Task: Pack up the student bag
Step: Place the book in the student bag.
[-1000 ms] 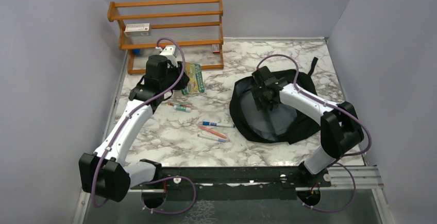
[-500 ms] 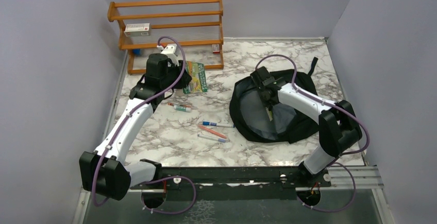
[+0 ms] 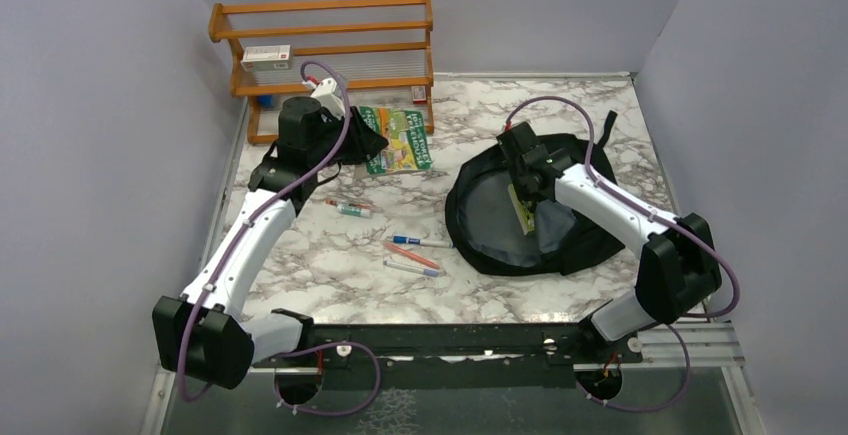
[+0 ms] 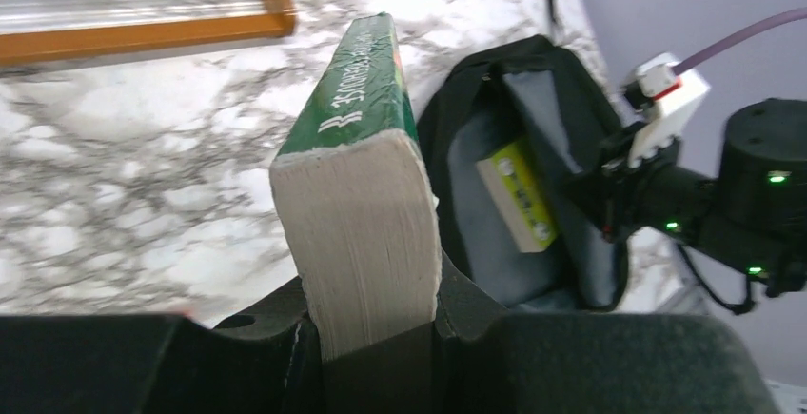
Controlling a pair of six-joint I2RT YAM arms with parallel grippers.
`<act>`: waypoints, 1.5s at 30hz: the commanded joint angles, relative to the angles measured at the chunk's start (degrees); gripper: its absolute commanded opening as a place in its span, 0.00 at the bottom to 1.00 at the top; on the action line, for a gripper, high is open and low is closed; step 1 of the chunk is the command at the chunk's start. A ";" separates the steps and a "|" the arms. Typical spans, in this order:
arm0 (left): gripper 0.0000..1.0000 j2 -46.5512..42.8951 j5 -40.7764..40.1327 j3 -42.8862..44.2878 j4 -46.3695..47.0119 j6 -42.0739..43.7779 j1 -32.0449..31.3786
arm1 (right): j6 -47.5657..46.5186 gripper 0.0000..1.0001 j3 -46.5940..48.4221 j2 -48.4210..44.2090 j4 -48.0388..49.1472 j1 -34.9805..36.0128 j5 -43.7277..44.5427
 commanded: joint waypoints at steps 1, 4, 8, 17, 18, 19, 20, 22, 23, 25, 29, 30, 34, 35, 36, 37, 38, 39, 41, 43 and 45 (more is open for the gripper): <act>0.00 -0.60 12.31 -3.93 16.67 -14.14 -0.43 | 1.39 0.01 0.43 -2.30 3.37 0.09 2.40; 0.00 0.11 13.41 -6.49 22.29 -19.36 -2.94 | 1.41 0.01 1.88 -2.95 2.52 0.11 2.43; 0.00 1.71 9.11 -6.35 24.44 -21.47 -8.46 | 1.38 0.01 2.74 -4.94 2.51 0.01 2.15; 0.00 9.02 4.02 -6.88 31.14 -31.34 -16.01 | 2.62 0.01 3.85 -8.91 3.98 -0.11 1.95; 0.00 9.79 3.53 -7.24 31.67 -32.19 -16.37 | 2.56 0.01 4.11 -9.25 4.13 -0.09 1.95; 0.00 10.66 3.13 -7.67 32.44 -33.20 -16.59 | 2.54 0.01 4.36 -9.54 4.06 -0.11 2.00; 0.00 11.39 2.98 -8.14 33.42 -34.33 -16.86 | 2.54 0.01 4.55 -9.73 3.98 -0.11 2.03; 0.00 13.21 2.71 -8.16 34.55 -36.13 -17.30 | 2.54 0.01 4.86 -10.29 3.76 -0.11 1.95; 0.00 14.08 2.66 -7.80 34.91 -36.66 -17.56 | 2.66 0.01 4.88 -10.63 3.84 -0.11 1.95; 0.00 16.20 2.89 -6.74 35.77 -36.88 -18.33 | 2.78 0.00 4.57 -11.38 4.25 -0.11 1.75; 0.00 20.72 3.80 -4.40 37.58 -37.76 -19.80 | 2.88 0.01 3.42 -12.29 5.71 -0.11 1.15; 0.00 21.86 4.01 -3.77 37.88 -38.07 -20.17 | 3.11 0.01 3.25 -12.30 5.91 -0.11 0.95; 0.00 26.05 5.12 -1.92 41.21 -39.99 -21.57 | 3.81 0.01 3.00 -12.33 6.33 -0.18 -0.37; 0.00 26.96 5.39 -1.45 42.38 -40.64 -21.85 | 3.97 0.01 2.94 -12.46 6.46 -0.11 -0.79; 0.00 27.69 5.53 -1.04 43.67 -41.23 -22.03 | 4.09 0.01 2.79 -12.51 6.49 -0.11 -1.26; 0.00 28.47 5.48 -0.60 44.66 -41.75 -22.31 | 4.24 0.01 2.71 -12.67 6.67 -0.11 -1.50; 0.00 29.13 5.47 -0.17 45.68 -42.26 -22.50 | 4.40 0.01 2.57 -12.75 6.79 -0.11 -1.56; 0.00 29.89 5.41 0.28 46.58 -42.52 -22.84 | 4.52 0.01 2.33 -12.86 7.04 -0.11 -1.64; 0.00 31.52 5.23 1.36 48.06 -43.26 -23.28 | 4.68 0.01 1.86 -13.06 7.71 -0.11 -1.86; 0.00 33.96 5.61 2.43 50.21 -44.42 -23.85 | 5.00 0.01 1.41 -13.13 8.10 -0.11 -2.11; 0.00 36.30 5.63 3.54 52.22 -45.54 -24.55 | 5.68 0.01 1.24 -13.17 8.22 -0.11 -2.67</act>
